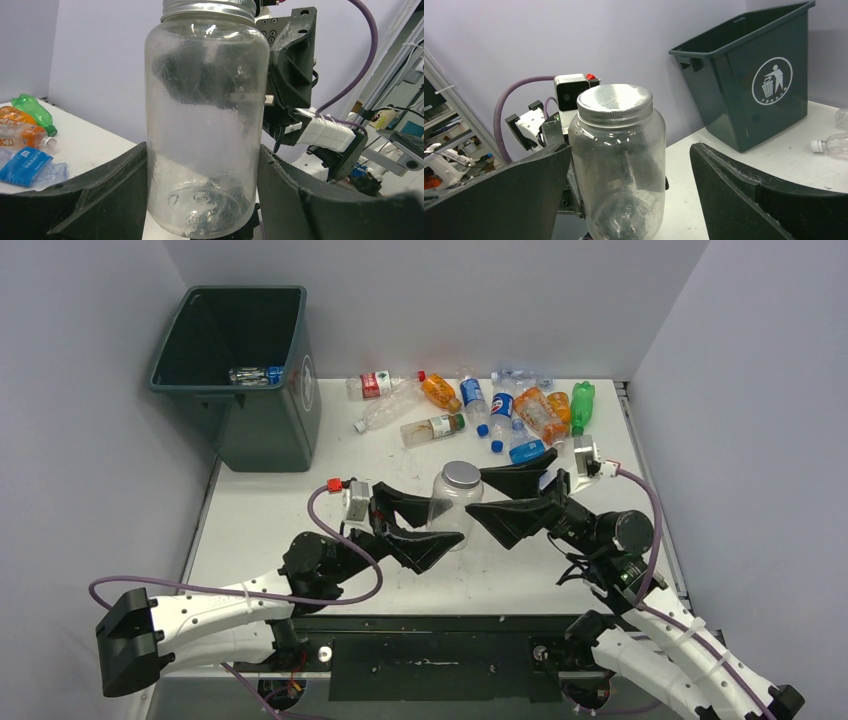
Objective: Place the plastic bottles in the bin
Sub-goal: Pick up the plastic bottle at the center of the board.
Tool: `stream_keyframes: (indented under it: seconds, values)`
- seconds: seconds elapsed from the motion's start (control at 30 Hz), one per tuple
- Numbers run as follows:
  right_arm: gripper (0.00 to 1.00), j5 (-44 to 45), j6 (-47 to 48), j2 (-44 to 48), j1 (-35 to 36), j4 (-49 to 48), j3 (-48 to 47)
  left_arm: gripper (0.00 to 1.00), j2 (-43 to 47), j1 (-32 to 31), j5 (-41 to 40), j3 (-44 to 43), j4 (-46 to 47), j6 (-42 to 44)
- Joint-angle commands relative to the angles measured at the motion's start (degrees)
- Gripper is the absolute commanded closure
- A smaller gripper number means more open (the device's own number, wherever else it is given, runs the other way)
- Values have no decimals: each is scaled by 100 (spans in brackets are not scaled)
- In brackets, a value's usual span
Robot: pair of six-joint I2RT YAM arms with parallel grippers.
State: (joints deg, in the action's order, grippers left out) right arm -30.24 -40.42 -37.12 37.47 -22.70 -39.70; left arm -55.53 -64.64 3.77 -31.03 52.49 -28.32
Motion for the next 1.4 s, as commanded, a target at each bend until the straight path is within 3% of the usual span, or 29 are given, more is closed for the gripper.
stream_keyframes:
  seconds: [0.0,0.2,0.3,0.43,0.5,0.6,0.67,0.97,1.1,1.23,1.37]
  values:
    - [7,96,123,-264,215,-294,-14,58,-70,13,-63,-380,550,-6]
    - [3,594,323,-611,822,-412,72,59,-244,13,37,-498,628,68]
    - [15,815,368,-792,1062,-625,122,59,-274,13,100,-503,652,95]
    - [43,1015,364,-815,1176,-892,276,56,-213,4,191,-422,641,185]
    - [51,1079,440,-744,1188,-903,328,41,-133,4,220,-348,598,229]
    - [58,1177,644,-548,1181,-755,336,10,47,4,220,-216,483,302]
    - [60,1234,752,-391,1175,-654,347,2,175,4,208,-137,363,402]
    - [64,1436,1097,109,1181,-98,232,4,923,22,519,41,-1040,822]
    - [66,1181,1641,164,1190,529,35,4,1549,94,-8,-46,-1786,882]
    - [67,1005,2560,180,1198,1350,-81,4,1750,480,-112,-939,-2570,552]
    - [68,810,3042,100,1194,1779,-210,4,1021,1007,356,-2410,-3801,139]
